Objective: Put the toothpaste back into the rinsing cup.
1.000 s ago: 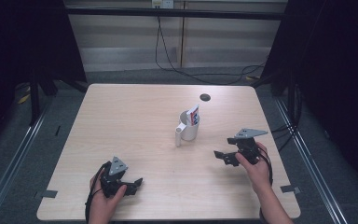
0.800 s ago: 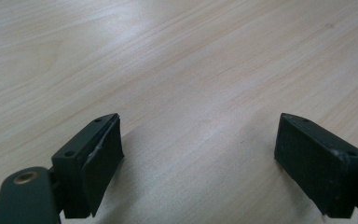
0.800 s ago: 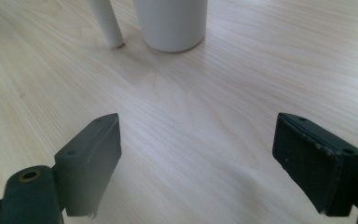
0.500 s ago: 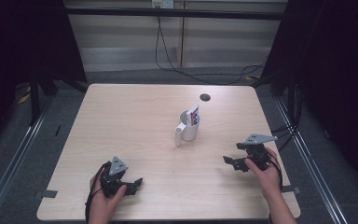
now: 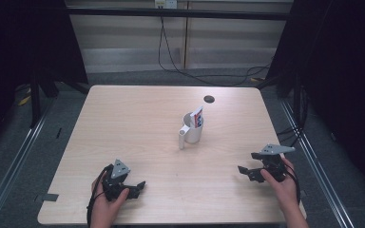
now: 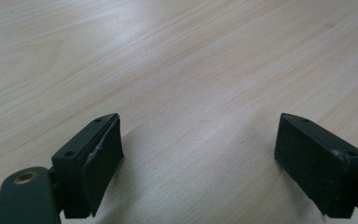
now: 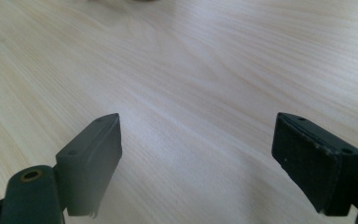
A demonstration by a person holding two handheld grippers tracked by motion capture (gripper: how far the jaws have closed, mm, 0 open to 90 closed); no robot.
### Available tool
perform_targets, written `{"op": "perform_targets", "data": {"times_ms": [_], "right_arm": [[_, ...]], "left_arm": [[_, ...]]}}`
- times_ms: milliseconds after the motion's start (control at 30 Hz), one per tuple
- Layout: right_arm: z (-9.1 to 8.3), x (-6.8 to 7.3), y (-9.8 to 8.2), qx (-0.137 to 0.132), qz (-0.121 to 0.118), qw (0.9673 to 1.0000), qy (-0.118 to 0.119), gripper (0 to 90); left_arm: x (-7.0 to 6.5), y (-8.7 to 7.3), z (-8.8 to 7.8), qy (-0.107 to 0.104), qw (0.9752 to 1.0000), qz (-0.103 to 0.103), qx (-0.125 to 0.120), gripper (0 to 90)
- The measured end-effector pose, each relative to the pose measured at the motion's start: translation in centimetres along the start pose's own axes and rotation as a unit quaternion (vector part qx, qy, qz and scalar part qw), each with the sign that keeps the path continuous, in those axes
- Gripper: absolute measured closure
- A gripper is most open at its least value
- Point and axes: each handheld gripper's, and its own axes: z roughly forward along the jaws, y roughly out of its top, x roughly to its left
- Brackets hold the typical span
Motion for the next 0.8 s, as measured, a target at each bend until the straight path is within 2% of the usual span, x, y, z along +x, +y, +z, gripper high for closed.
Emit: {"op": "perform_targets", "data": {"times_ms": [433,800], "right_arm": [[-0.6,0.1,-1.1,0.013,-0.009,0.9999,0.000,15.9],[-0.9,0.2,-2.1,0.022,-0.005,0.9997,-0.002,15.9]], "left_arm": [[0.0,0.0,0.0,0.000,1.0000,0.002,0.001,14.8],[0.0,0.0,0.0,0.000,1.0000,0.000,0.000,14.9]]}}
